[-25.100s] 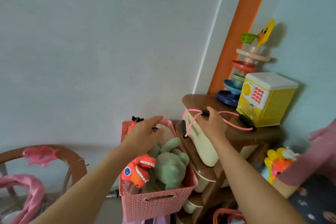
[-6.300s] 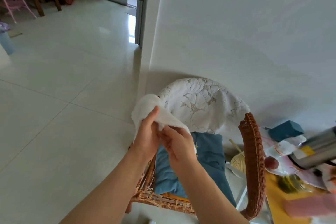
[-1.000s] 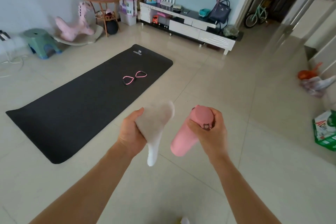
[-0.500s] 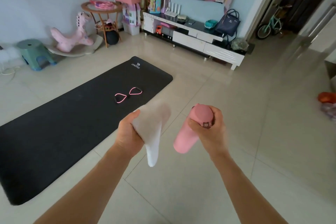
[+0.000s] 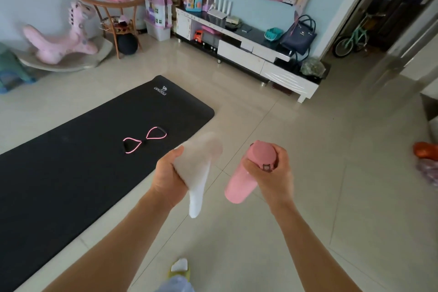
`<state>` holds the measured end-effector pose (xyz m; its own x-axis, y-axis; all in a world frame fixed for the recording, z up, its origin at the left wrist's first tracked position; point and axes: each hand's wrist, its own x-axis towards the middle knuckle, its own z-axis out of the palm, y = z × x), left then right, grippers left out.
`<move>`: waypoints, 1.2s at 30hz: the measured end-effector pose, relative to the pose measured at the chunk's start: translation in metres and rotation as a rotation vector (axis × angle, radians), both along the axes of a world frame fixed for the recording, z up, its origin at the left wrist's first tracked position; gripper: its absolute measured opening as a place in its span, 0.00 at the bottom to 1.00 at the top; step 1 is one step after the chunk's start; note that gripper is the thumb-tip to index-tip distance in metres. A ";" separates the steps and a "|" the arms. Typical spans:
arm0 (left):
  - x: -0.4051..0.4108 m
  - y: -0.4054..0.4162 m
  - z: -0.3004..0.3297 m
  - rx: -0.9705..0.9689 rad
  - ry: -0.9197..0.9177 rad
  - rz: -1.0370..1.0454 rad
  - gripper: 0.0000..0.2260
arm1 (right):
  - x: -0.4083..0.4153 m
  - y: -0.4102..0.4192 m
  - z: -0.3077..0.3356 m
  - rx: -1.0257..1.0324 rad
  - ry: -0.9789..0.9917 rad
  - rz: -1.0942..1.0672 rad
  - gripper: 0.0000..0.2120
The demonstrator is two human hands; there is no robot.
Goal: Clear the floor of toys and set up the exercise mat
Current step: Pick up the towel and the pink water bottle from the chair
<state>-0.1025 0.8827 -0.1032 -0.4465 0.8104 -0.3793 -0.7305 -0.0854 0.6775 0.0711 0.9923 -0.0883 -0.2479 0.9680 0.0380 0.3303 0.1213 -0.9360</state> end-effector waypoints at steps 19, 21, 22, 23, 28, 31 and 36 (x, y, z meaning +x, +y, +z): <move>-0.091 0.287 -0.016 -0.011 -0.081 0.148 0.15 | -0.093 0.312 -0.020 0.011 0.029 0.141 0.27; -0.090 0.314 -0.015 -0.015 -0.092 0.195 0.15 | -0.099 0.351 -0.019 -0.003 0.025 0.177 0.27; -0.088 0.329 -0.017 -0.030 -0.103 0.232 0.14 | -0.099 0.370 -0.018 -0.003 0.002 0.206 0.27; -0.090 0.349 -0.016 -0.032 -0.110 0.270 0.13 | -0.106 0.397 -0.015 -0.003 0.000 0.251 0.27; -0.093 0.401 -0.015 -0.048 -0.109 0.374 0.14 | -0.126 0.472 -0.016 -0.034 0.009 0.365 0.26; -0.106 0.430 -0.017 -0.050 -0.087 0.404 0.14 | -0.149 0.505 -0.019 -0.035 0.024 0.398 0.25; -0.145 0.488 -0.031 -0.045 -0.070 0.392 0.17 | -0.190 0.558 -0.034 -0.038 0.039 0.432 0.24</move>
<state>-0.2480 1.3702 -0.1343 -0.6902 0.5659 -0.4510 -0.6932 -0.3382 0.6365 -0.1192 1.5503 -0.1222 -0.6293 0.7768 0.0218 0.2212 0.2059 -0.9533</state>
